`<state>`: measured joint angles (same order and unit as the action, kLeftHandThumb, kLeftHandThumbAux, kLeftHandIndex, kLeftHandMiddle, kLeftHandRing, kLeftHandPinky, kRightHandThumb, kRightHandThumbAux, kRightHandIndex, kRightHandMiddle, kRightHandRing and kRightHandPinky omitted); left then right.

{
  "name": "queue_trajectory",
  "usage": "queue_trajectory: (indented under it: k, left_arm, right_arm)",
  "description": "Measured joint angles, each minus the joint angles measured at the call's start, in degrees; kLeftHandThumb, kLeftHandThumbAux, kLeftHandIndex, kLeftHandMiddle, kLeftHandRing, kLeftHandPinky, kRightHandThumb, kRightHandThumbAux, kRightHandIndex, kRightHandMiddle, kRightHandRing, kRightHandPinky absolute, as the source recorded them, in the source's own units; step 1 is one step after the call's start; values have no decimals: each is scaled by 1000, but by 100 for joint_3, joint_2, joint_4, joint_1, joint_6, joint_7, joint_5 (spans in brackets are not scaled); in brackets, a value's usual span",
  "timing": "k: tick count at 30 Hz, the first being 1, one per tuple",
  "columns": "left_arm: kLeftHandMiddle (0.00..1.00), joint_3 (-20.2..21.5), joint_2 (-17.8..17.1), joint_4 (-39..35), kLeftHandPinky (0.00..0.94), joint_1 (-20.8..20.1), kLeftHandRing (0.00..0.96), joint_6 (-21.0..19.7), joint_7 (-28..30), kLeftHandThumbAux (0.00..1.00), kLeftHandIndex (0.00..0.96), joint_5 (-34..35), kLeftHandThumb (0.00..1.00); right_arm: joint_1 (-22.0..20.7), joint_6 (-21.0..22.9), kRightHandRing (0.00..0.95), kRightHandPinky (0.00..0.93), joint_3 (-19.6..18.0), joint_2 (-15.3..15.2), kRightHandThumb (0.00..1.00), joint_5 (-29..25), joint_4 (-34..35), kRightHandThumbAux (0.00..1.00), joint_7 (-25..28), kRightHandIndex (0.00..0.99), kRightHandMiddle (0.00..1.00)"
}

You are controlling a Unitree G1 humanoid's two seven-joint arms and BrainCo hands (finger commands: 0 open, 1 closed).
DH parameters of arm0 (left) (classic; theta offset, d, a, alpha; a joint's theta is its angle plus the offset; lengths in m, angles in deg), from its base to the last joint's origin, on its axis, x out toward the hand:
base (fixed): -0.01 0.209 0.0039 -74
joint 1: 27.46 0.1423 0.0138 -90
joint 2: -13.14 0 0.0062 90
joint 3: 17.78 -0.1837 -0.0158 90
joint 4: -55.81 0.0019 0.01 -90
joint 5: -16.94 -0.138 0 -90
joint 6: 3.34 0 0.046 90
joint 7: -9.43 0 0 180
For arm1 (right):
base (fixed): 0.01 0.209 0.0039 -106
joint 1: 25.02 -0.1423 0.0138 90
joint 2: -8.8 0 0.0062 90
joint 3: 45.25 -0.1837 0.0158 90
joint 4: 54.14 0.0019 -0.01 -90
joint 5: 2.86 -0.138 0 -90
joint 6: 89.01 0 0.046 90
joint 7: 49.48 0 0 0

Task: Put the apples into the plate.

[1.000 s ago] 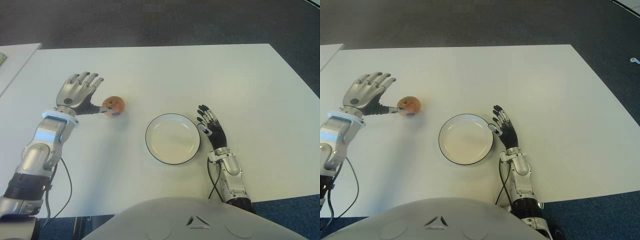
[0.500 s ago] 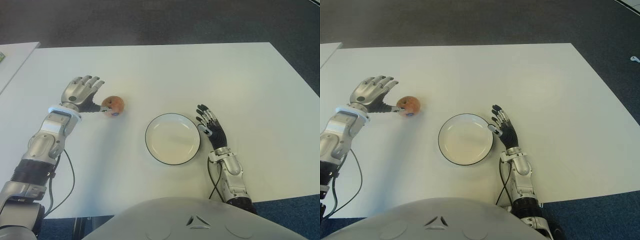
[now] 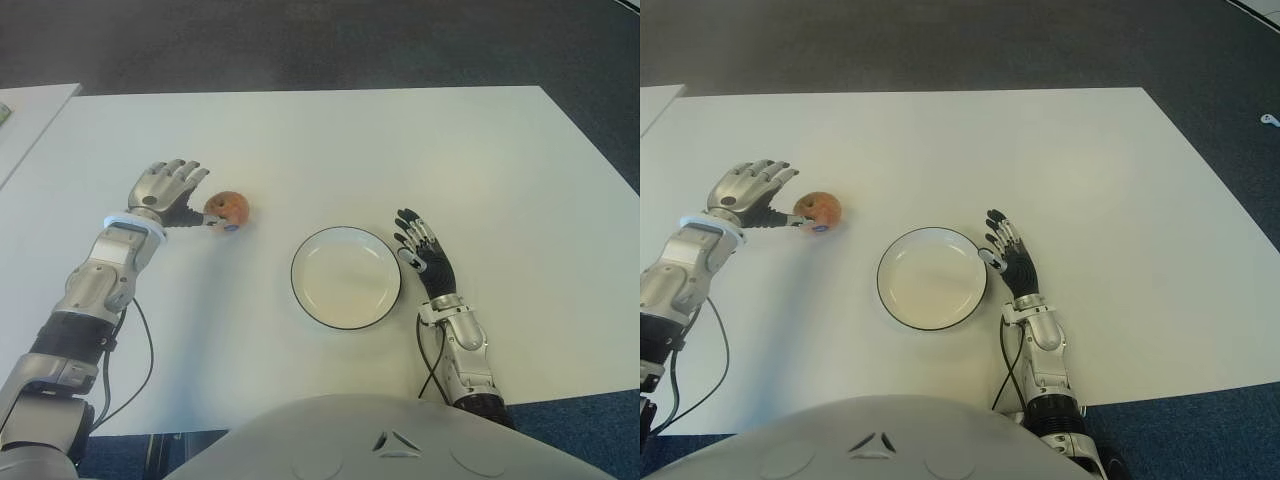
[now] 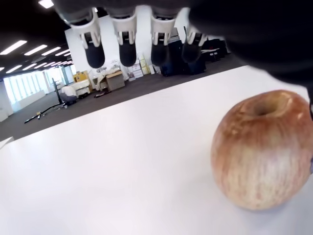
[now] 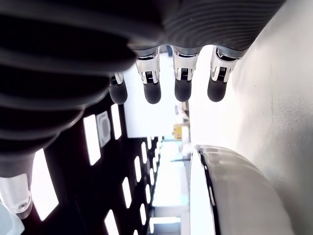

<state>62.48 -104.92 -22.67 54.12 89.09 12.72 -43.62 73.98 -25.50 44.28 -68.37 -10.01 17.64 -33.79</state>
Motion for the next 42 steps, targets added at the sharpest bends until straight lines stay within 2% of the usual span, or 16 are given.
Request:
queue_trajectory:
  k: [12,21,42]
  left_arm:
    - [0,-276,122,368,0,-159,0,-140,-187,239,0,-2,301]
    - [0,-330,201,694,0,-327,0,-162,-455,241,0,101,298]
    - [0,-545,386,1053,0,-545,0,-206,-574,238,0,324,305]
  right_arm:
    - [-35,-19,0,3,-43,2,146,0,-53,535,-2,0,0]
    - [-52,-79,0,15,-71,5,148,-1,-87,540,-1,0,0]
    - [-70,-151,0,3,-87,5,149,-1,-137,536,-1,0,0]
